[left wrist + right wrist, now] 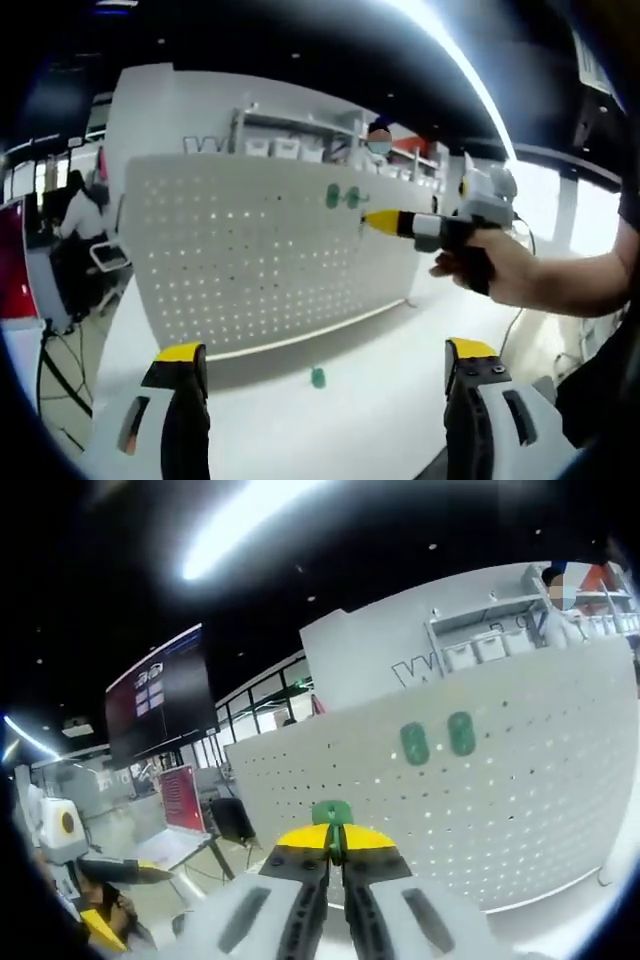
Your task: Insert the hook assembly into the mounting plate slot until the hook locks in place.
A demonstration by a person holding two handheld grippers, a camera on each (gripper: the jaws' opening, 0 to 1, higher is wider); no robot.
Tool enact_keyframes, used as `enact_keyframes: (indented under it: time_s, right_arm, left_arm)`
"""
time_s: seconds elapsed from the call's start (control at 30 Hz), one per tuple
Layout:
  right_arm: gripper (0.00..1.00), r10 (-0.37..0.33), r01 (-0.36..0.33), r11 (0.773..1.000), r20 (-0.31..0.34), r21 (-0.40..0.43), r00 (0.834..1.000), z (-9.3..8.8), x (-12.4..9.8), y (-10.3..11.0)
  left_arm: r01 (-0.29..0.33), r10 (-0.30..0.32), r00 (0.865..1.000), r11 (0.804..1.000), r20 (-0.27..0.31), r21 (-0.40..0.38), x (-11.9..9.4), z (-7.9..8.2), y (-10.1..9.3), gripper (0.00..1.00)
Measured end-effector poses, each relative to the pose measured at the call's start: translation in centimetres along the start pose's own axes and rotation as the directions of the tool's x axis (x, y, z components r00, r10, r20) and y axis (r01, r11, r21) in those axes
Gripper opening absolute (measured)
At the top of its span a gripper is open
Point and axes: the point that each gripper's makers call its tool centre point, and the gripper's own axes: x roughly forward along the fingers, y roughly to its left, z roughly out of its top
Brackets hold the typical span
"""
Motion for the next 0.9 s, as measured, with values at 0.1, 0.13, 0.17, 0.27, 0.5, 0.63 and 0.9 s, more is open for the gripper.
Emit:
enact_keyframes:
  time_s: [0.1,0.13,0.17,0.27,0.5,0.63,0.9]
  right_arm:
    - [0.00,-0.031,0.031,0.999,0.015,-0.026,0.999,0.5,0.3,-1.4]
    - [0.00,-0.038,0.039,0.999,0.018,-0.032,0.999,0.6,0.4,-1.8]
    - [0.00,-0.047,0.048,0.998,0.019,-0.032,0.999,0.7,0.5,-2.3]
    - [0.00,-0.077,0.078,0.996,0.034,-0.038,0.996,1.1,0.6,-3.7]
    - [0.00,-0.145,0.149,0.986,0.065,-0.071,0.987,1.6,1.1,-6.6]
    - [0.00,-0.187,0.193,0.979,0.089,-0.065,0.978,2.5,1.2,-8.4]
    - [0.00,-0.232,0.240,0.968,0.114,-0.068,0.966,3.6,1.1,-10.4]
  left_arm:
    - [-0.002,0.002,1.000,1.000,0.021,-0.003,-0.1,0.3,0.0,1.00]
    - [0.001,0.000,1.000,1.000,0.027,-0.014,-0.2,0.5,0.0,1.00]
    - [0.007,-0.006,0.999,1.000,0.033,-0.027,-0.2,0.6,-0.1,1.00]
    - [0.009,-0.008,0.999,0.999,0.040,-0.031,-0.2,0.7,-0.3,1.00]
    - [0.025,-0.025,1.000,0.999,-0.003,-0.043,0.5,-0.3,-0.7,0.97]
    - [0.023,-0.022,1.000,0.998,0.010,-0.056,0.3,0.0,-0.4,0.97]
    - [0.007,-0.006,1.000,0.996,0.012,-0.087,0.3,-0.2,0.3,0.96]
